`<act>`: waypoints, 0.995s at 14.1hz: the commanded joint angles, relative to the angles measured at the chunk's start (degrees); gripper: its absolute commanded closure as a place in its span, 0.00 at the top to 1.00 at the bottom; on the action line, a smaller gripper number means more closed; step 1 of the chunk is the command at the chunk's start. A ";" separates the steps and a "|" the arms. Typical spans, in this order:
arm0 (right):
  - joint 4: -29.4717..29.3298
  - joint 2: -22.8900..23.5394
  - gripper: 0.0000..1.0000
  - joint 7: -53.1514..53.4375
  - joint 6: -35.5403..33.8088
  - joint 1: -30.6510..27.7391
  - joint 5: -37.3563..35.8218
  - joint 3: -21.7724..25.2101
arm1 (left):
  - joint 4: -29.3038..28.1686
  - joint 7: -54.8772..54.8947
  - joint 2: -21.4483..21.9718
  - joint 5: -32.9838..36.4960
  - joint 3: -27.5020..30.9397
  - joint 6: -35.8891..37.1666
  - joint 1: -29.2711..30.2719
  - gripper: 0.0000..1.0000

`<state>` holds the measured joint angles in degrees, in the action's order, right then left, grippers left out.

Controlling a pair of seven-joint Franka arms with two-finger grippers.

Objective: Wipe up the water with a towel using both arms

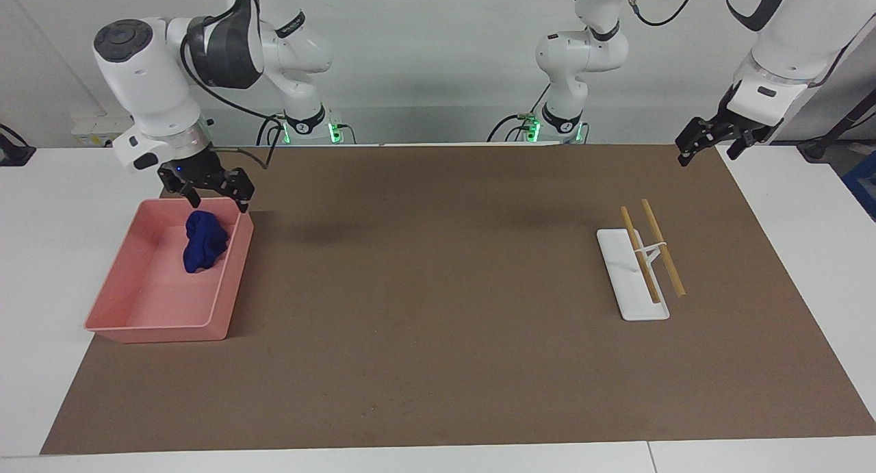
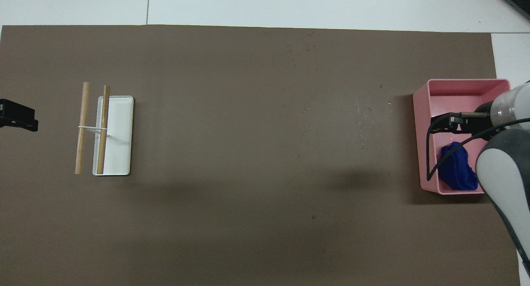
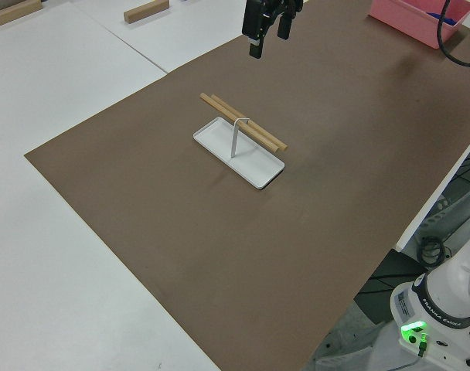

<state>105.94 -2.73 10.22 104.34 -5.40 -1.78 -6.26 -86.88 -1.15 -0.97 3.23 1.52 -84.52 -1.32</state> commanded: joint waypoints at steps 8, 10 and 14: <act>-19.10 5.11 0.99 4.37 -14.95 2.77 -0.06 0.11 | -2.06 -0.34 1.76 -0.33 0.06 -0.03 -0.62 1.00; -19.11 4.93 0.99 4.37 -16.88 2.77 0.03 0.11 | -1.98 -0.34 1.76 -0.42 -0.12 -0.03 -0.62 1.00; -17.62 4.05 1.00 4.37 -17.94 2.77 0.20 0.11 | 1.09 -0.87 0.71 -1.12 -1.08 1.37 -0.97 1.00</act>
<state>88.56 1.20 13.88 87.47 -2.58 -1.78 -6.07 -86.99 -1.18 -0.67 2.97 0.63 -84.53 -1.52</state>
